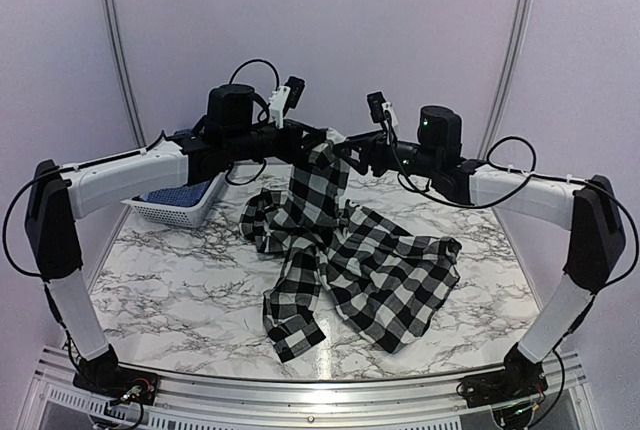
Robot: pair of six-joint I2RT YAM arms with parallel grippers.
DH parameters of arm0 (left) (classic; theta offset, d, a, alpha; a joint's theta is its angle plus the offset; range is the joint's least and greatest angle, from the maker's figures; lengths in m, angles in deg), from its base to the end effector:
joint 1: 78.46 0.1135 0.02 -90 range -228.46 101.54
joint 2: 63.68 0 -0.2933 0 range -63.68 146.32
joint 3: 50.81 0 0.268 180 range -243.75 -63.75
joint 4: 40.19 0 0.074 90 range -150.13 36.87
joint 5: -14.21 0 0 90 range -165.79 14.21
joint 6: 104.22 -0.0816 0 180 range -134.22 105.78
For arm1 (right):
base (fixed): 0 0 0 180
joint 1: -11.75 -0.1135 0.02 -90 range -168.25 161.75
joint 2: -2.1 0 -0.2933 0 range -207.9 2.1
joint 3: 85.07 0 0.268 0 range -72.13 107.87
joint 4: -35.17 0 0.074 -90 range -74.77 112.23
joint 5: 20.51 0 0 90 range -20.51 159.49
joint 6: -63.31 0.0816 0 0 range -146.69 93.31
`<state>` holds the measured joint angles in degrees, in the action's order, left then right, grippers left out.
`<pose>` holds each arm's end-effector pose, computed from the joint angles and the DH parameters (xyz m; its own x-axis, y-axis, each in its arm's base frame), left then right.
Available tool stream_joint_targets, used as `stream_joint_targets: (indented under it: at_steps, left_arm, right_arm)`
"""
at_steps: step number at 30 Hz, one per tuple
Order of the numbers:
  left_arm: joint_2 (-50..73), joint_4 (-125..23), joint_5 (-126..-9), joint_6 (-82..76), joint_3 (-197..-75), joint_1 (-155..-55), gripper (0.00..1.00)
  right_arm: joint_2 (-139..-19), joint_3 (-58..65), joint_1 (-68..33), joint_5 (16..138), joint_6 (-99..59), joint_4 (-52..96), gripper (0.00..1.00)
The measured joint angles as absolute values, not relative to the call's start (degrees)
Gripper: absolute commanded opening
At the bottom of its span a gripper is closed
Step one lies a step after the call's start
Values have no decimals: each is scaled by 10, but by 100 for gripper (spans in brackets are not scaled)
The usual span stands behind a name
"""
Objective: Fold and stack the long sleeve shirts
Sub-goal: Flatten out the flattened shirt at the center of the board.
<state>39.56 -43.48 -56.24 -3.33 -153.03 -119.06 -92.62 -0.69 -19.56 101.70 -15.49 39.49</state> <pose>0.3661 -0.3498 0.3829 -0.2198 -0.0461 -0.9745 0.8402 0.4986 -0.2131 0.3619 0.2710 0.3427 -0.2613 0.0334 -0.9647 -0.8582 0.4495 0.2480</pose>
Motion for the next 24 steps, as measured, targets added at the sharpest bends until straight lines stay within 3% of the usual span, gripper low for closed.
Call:
stream_joint_targets:
  at_steps: [4, 5, 9, 11, 16, 24]
  left_arm:
    - [397, -435, -563, -33, -1530, -1191, 0]
    - [397, -435, -563, -33, -1530, -1191, 6]
    - [398, -435, -574, -26, -1530, -1191, 72]
    - [398, -433, -586, -15, -1529, -1191, 81]
    - [392, -423, -629, 20, -1491, -1191, 86]
    - [339, -440, -709, 97, -1363, -1190, 84]
  right_arm:
    - [-940, -7, -199, 1014, -145, 397, 10]
    - [-942, -7, -199, 1011, -144, 398, 1]
    - [-945, -1, -200, 981, -143, 388, 0]
    - [-948, 13, -202, 946, -147, 375, 0]
    - [-967, 56, -204, 796, -182, 345, 0]
    - [-1066, 127, -189, 535, -265, 329, 0]
